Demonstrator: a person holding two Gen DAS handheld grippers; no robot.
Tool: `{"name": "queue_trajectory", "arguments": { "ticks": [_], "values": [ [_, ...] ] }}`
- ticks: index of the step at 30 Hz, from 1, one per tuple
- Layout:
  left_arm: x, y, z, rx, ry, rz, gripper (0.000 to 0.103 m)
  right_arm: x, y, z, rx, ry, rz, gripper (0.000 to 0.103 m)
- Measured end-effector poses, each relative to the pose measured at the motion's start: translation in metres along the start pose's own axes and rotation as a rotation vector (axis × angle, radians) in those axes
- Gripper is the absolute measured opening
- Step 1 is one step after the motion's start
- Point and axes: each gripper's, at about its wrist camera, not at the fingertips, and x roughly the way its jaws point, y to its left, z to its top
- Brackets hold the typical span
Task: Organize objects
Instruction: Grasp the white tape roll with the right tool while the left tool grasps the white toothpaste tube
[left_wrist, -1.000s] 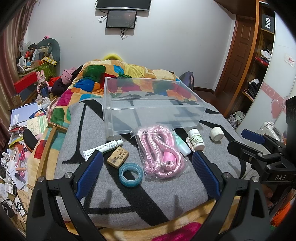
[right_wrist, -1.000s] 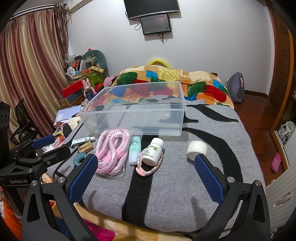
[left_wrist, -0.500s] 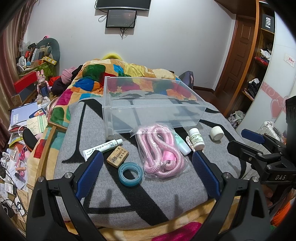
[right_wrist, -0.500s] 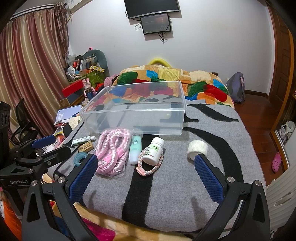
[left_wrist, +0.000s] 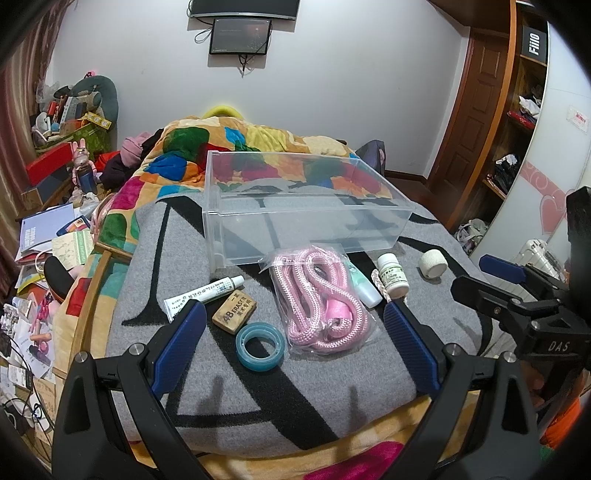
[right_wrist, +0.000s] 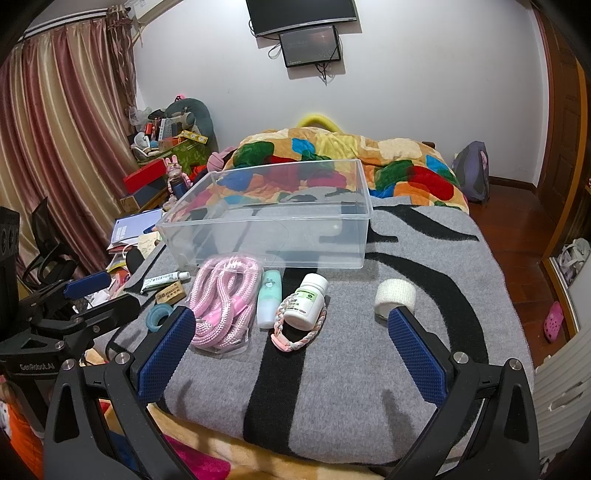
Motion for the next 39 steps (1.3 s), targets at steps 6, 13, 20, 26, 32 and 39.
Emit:
{"name": "queue_trajectory", "arguments": {
  "ticks": [6,13,20,26,32,39],
  "values": [
    [0.005,0.013,0.002,0.011,0.004,0.033,0.082,0.011,-0.013,0.003,0.026,0.023,-0.045,0.103],
    [0.034,0.049,0.011,-0.003,0.071,0.091,0.062,0.034,-0.047,0.009,0.056,0.067,-0.113,0.086],
    [0.074,0.08,0.011,-0.007,0.17,0.064,0.059,0.059,-0.074,0.008,0.081,0.13,-0.168,0.075],
    [0.086,0.082,0.012,-0.009,0.187,-0.01,0.04,0.076,-0.085,0.005,0.116,0.171,-0.179,0.057],
    [0.08,0.072,0.01,0.018,0.176,-0.023,0.018,0.079,-0.085,0.007,0.122,0.171,-0.167,0.037],
    [0.056,0.072,0.001,0.008,0.164,0.038,0.015,0.065,-0.074,0.006,0.097,0.134,-0.146,0.037]
  ]
}}
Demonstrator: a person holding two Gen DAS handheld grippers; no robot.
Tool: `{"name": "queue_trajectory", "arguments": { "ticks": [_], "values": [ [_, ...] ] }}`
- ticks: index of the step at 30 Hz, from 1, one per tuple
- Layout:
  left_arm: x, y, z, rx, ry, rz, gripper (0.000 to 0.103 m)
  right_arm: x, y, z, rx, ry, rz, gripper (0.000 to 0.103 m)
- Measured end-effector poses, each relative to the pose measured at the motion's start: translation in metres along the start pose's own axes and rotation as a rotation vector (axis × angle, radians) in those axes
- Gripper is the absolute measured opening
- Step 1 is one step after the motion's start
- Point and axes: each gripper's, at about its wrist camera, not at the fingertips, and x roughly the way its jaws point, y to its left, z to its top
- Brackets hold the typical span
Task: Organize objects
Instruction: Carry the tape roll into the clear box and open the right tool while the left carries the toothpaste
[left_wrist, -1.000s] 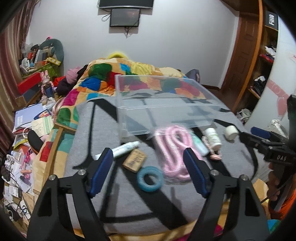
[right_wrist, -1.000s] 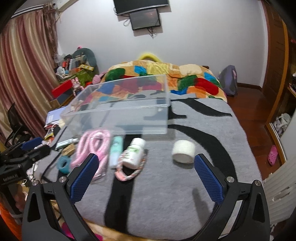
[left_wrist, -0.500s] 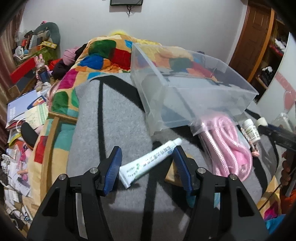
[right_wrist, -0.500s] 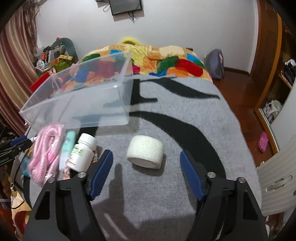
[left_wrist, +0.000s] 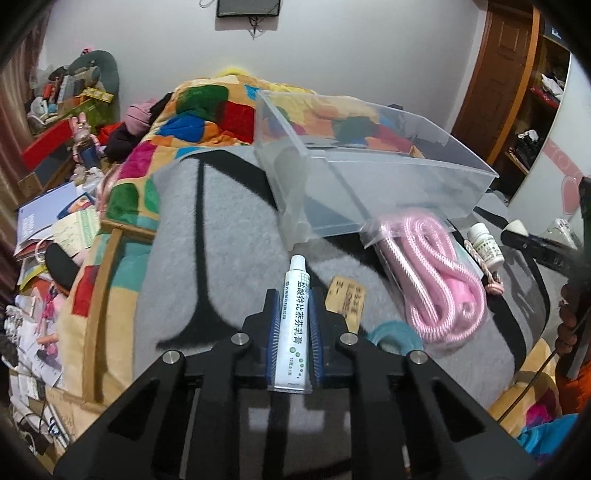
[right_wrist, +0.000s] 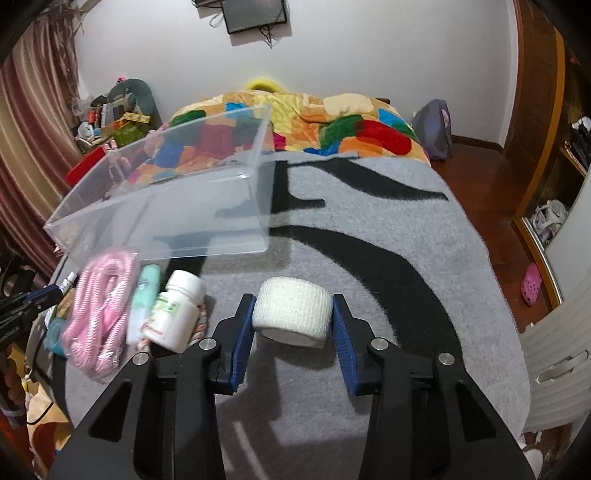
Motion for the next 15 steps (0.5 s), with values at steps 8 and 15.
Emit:
{"name": "queue_trajectory", "arguments": {
  "ticks": [8,15],
  "values": [
    [-0.045,-0.004,0.019,-0.018,-0.11,-0.027,0.0,-0.035,0.018,0.017,-0.027,-0.088,0.073,0.037],
    [-0.065,-0.017,0.055,0.026,-0.214,-0.051,0.001,-0.049,0.031,0.049,-0.05,-0.161,0.107,0.037]
  ]
}}
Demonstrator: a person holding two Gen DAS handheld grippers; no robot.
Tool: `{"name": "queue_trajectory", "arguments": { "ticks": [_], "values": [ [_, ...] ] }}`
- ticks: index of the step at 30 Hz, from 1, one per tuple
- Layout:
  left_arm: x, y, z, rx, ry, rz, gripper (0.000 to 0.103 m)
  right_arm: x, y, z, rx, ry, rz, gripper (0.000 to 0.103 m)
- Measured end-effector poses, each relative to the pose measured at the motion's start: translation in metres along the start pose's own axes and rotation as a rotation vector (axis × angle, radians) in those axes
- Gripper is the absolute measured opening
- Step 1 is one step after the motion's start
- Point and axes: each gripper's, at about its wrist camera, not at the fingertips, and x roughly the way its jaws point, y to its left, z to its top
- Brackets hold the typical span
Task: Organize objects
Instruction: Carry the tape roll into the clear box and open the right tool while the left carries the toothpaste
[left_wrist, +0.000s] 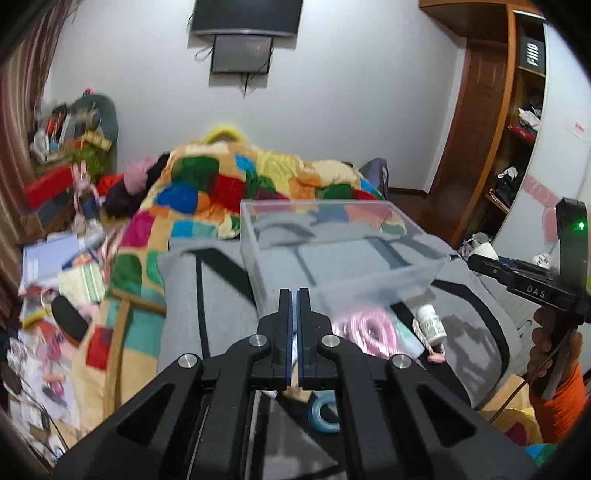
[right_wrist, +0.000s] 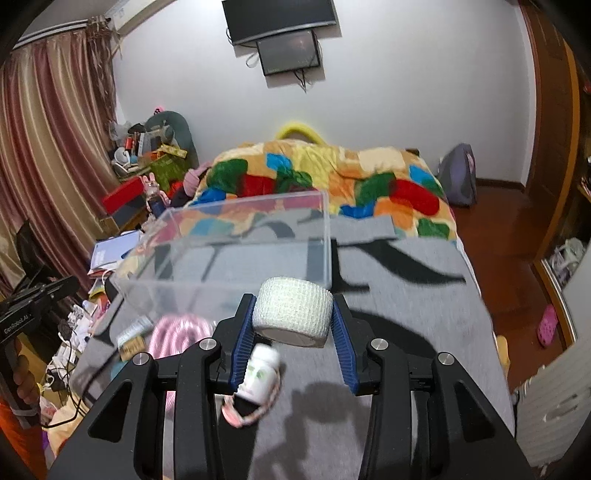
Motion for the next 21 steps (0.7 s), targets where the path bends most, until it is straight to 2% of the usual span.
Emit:
{"name": "queue_trajectory", "arguments": {
  "ticks": [3,4,7,10,11,12,13,14,17,21],
  "values": [
    [0.014,0.007,-0.005,0.012,0.046,0.014,0.005,0.004,0.004,0.006,-0.003,-0.003,0.012,0.037],
    [0.02,0.009,-0.009,0.013,0.075,0.018,0.009,0.006,0.005,0.006,-0.004,0.002,0.019,0.037],
    [0.052,0.02,-0.027,-0.001,0.204,0.006,0.011,0.013,0.006,0.001,-0.003,0.026,0.032,0.037],
    [0.079,0.028,-0.04,-0.024,0.291,-0.022,0.012,0.019,0.007,-0.004,0.0,0.048,0.041,0.037],
    [0.086,0.029,-0.042,-0.034,0.31,-0.042,0.019,0.021,0.006,-0.005,-0.003,0.055,0.042,0.037],
    [0.087,0.029,-0.043,-0.042,0.301,-0.06,0.024,0.023,0.007,-0.008,-0.006,0.062,0.043,0.037],
    [0.09,0.027,-0.043,-0.039,0.301,-0.088,0.036,0.026,0.008,-0.009,-0.01,0.071,0.042,0.037],
    [0.092,0.025,-0.042,-0.032,0.3,-0.101,0.041,0.028,0.008,-0.011,-0.013,0.077,0.043,0.037],
    [0.103,0.013,-0.044,0.013,0.325,-0.114,0.041,0.031,0.008,-0.014,-0.011,0.089,0.044,0.037],
    [0.106,0.002,-0.046,0.059,0.314,-0.071,0.037,0.032,0.006,-0.014,0.0,0.092,0.05,0.037]
  ]
}}
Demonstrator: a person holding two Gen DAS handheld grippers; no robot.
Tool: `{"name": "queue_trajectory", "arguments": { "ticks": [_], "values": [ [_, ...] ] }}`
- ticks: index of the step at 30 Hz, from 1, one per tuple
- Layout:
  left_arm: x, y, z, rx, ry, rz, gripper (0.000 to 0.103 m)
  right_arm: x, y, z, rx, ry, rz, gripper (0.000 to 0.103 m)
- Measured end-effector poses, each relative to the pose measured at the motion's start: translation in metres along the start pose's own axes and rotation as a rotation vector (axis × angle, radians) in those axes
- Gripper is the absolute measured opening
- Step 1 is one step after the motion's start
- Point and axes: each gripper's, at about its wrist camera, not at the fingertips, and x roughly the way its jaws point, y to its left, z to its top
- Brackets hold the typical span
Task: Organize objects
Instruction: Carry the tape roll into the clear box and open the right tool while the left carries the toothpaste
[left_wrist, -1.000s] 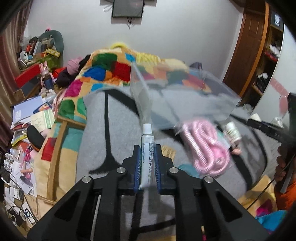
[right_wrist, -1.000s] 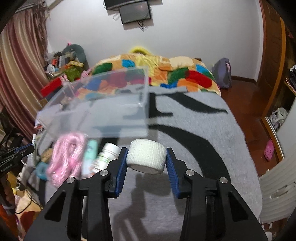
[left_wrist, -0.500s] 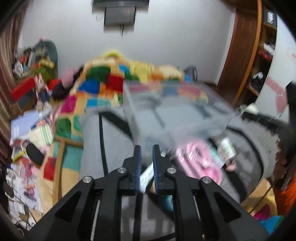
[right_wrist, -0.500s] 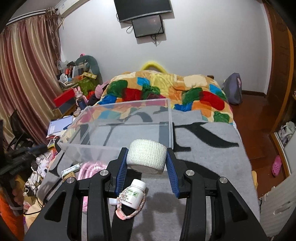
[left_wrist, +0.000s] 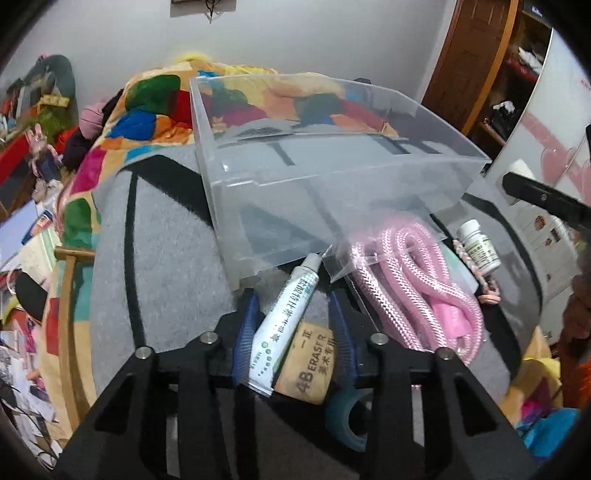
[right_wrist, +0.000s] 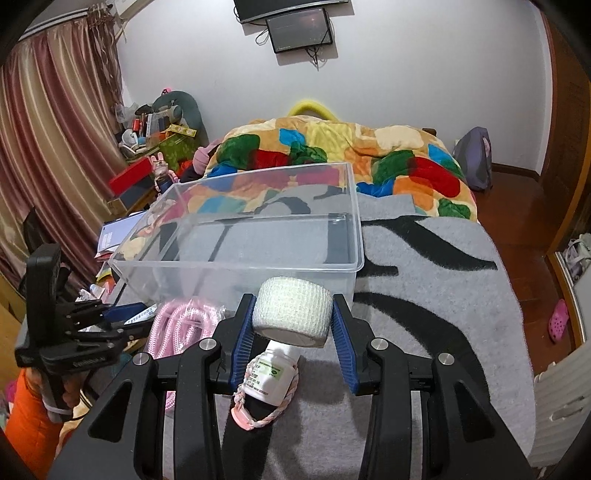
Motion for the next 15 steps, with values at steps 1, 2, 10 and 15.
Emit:
{"name": "queue_trajectory", "arguments": {
  "ticks": [1,2,10,15],
  "values": [
    [0.0,0.002,0.001,-0.015,0.0,0.001,0.034,0.0,-0.001,0.0,0.0,0.0,0.0,0.037],
    [-0.001,0.003,0.001,-0.03,0.001,0.001,0.03,0.0,0.0,0.0,-0.001,0.001,0.001,0.037],
    [-0.02,-0.007,-0.012,-0.022,-0.025,0.06,0.015,0.005,0.011,0.001,-0.028,0.011,0.018,0.037],
    [-0.064,-0.013,-0.012,-0.012,-0.132,0.073,0.015,0.0,0.016,0.011,-0.042,-0.02,0.02,0.037]
  ]
}}
